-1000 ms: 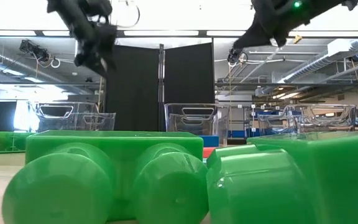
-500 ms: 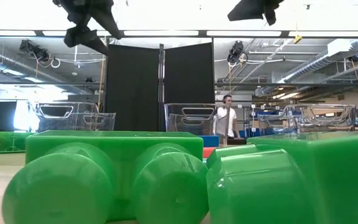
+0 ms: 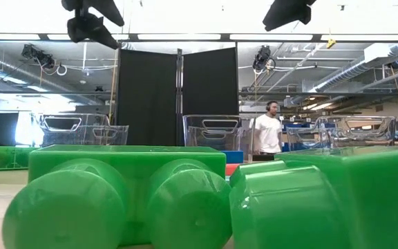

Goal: Sort blocks by size
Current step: Put the red block into the middle transparent bin

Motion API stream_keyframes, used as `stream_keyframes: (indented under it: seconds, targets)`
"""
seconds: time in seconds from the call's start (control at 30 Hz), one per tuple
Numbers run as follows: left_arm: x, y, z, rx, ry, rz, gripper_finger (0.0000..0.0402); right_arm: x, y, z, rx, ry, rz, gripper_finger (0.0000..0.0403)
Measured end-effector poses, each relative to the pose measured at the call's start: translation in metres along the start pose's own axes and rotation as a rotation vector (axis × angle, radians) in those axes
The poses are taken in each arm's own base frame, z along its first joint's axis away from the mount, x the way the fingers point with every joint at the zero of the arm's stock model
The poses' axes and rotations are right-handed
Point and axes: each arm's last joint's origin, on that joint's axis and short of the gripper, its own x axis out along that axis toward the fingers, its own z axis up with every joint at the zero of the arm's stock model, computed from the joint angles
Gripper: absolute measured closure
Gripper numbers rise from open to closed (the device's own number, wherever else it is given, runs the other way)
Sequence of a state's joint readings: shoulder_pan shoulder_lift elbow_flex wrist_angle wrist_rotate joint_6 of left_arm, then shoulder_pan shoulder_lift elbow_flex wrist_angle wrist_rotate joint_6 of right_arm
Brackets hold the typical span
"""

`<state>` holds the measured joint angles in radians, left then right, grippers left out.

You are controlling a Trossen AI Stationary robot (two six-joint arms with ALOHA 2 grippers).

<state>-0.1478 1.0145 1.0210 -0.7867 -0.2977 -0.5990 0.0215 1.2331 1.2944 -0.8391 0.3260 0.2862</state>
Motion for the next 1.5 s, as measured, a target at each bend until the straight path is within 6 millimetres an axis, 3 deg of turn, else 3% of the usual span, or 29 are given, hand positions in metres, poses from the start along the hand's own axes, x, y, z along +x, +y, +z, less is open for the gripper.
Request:
stream_keyframes:
  seconds: [0.27, 0.43, 0.77, 0.97, 1.17, 1.5]
  targets:
    - [-0.004, -0.008, -0.012, 0.167, 0.061, -0.022, 0.0096, 0.026, 0.047, -0.003, -0.143, 0.181, 0.031, 0.0184]
    - [-0.007, -0.013, -0.017, 0.203, 0.065, -0.037, 0.0096, 0.053, 0.074, -0.017, -0.218, 0.27, 0.026, 0.0147]
    - [0.008, -0.018, -0.059, 0.202, 0.091, -0.079, 0.0096, 0.115, 0.11, -0.048, -0.313, 0.467, 0.057, 0.0129]
    - [0.007, -0.019, -0.08, 0.162, 0.083, -0.119, 0.0096, 0.143, 0.118, -0.065, -0.341, 0.58, 0.093, 0.0145]
    - [-0.006, -0.014, -0.094, 0.153, 0.041, -0.155, 0.0096, 0.157, 0.121, -0.066, -0.384, 0.527, 0.169, 0.0162]
    - [-0.013, -0.007, -0.1, 0.15, 0.018, -0.202, 0.0096, 0.184, 0.107, -0.075, -0.434, 0.564, 0.269, 0.0185]
